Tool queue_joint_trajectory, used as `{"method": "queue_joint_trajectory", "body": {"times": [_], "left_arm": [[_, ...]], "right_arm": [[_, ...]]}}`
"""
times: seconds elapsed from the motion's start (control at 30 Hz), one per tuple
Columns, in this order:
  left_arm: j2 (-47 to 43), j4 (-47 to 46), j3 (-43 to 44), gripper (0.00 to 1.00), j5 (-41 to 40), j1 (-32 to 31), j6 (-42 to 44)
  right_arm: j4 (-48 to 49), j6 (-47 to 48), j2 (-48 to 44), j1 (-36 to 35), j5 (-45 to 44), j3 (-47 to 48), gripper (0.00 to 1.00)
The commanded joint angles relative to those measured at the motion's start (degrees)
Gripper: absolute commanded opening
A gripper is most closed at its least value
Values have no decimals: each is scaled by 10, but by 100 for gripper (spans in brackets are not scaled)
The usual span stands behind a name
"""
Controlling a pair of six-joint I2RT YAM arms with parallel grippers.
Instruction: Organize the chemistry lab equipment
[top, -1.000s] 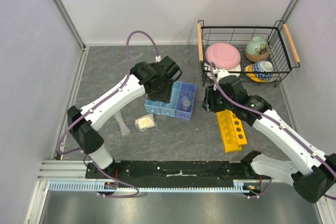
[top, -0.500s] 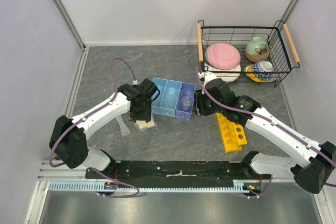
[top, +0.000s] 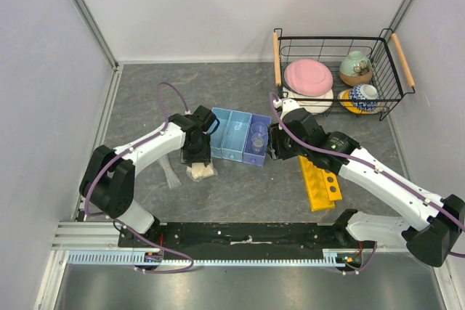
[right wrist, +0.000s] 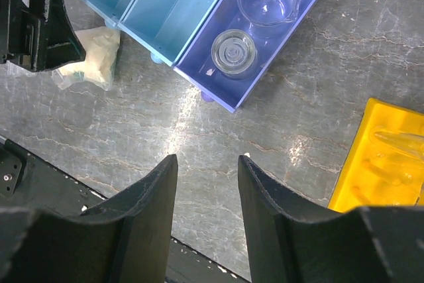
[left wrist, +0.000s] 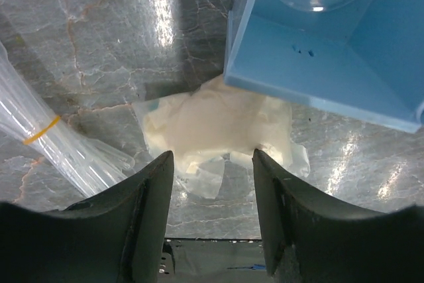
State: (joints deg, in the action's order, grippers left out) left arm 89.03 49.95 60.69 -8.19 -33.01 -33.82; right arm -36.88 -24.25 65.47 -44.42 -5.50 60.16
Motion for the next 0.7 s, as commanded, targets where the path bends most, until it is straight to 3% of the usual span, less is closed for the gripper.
{"method": "queue_joint_trajectory", "body": {"times": [0.0, 0.27, 0.67], "left_arm": [[21, -25, 15, 58, 5, 15, 37], [41, -38, 8, 53, 20, 24, 40], [44, -56, -29, 20, 47, 25, 29]], "right_arm": [[13, 1, 4, -3, -18, 25, 49], [20, 0, 4, -2, -24, 13, 49], [10, -11, -25, -2, -28, 1, 49]]}}
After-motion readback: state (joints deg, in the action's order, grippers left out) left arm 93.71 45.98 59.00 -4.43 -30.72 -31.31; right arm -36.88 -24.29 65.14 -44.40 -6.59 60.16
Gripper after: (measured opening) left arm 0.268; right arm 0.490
